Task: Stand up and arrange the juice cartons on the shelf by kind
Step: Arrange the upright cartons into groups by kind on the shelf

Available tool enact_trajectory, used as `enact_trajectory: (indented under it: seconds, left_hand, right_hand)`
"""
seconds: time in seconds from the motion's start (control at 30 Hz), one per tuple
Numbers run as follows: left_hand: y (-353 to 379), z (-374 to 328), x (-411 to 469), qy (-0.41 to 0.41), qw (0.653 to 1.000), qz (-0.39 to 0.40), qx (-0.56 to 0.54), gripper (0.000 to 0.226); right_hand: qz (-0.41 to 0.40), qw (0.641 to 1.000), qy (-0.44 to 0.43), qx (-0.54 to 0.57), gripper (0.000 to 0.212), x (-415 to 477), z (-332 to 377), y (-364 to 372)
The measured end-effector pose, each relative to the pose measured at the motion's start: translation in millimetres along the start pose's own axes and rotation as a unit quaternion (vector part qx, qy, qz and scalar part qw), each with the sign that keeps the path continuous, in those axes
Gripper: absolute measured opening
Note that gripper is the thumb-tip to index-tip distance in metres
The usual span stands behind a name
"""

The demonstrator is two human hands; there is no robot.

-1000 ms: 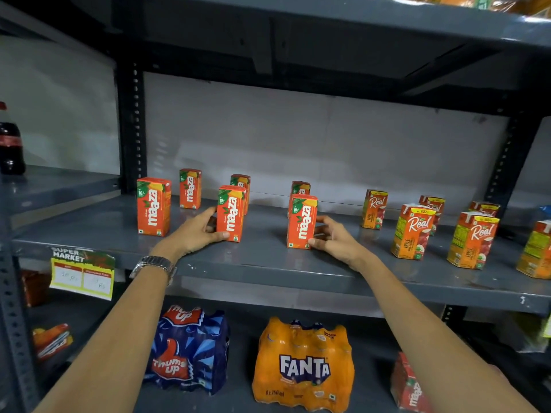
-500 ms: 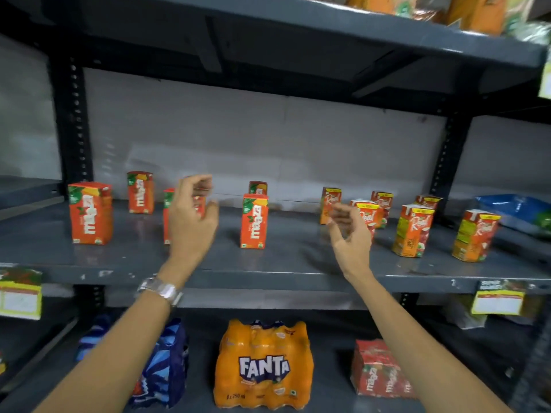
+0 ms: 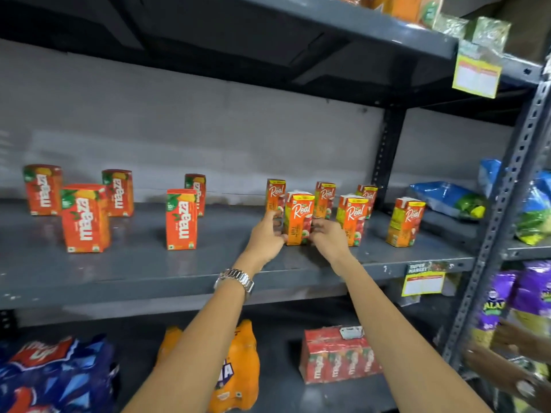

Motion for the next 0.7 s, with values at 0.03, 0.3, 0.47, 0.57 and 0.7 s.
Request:
enact_trajectory:
  seconds: [0.03, 0.3, 0.47, 0.57, 0.7]
  left_hand:
    - [-3.1, 2.5, 1.2, -0.007, 1.0, -0.01, -0.015, 0.049]
    - [-11.8, 8.1, 3.7, -0.01, 0.999, -0.05, -0.018, 0.03]
    - [-11.4, 6.4, 2.1, -0.009, 0.999, -0.044, -0.007, 0.03]
    - [-10.8, 6.0, 1.5, -0.005, 0.999, -0.045, 0.0, 0.03]
    - [-10.9, 5.6, 0.5, -0.006, 0.999, -0.046, 0.002, 0.033]
  right_hand:
    - [0.003, 1.0, -0.011, 0.005, 0.027, -0.5, -0.5, 0.6]
    - [0.019, 0.998, -0.054, -0.001, 0.028, -6.7, 2.8, 2.2]
    - [0.009, 0.999, -0.042, -0.003, 0.03, -8.3, 1.9, 0.3]
    - [0.003, 0.999, -0.042, -0.004, 0.03, -8.7, 1.1, 0.4]
    - [0.003, 0.999, -0.039, -0.007, 0.029, -9.9, 1.8, 0.5]
Point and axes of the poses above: each hand's wrist, its own x-axis towards the middle knuckle, its own y-axis out of the palm, z = x × y, the point moved 10 cm from there along x, towards the middle knuckle, and after that the axes turned 11 degrees about -z, right-handed, at the moved point
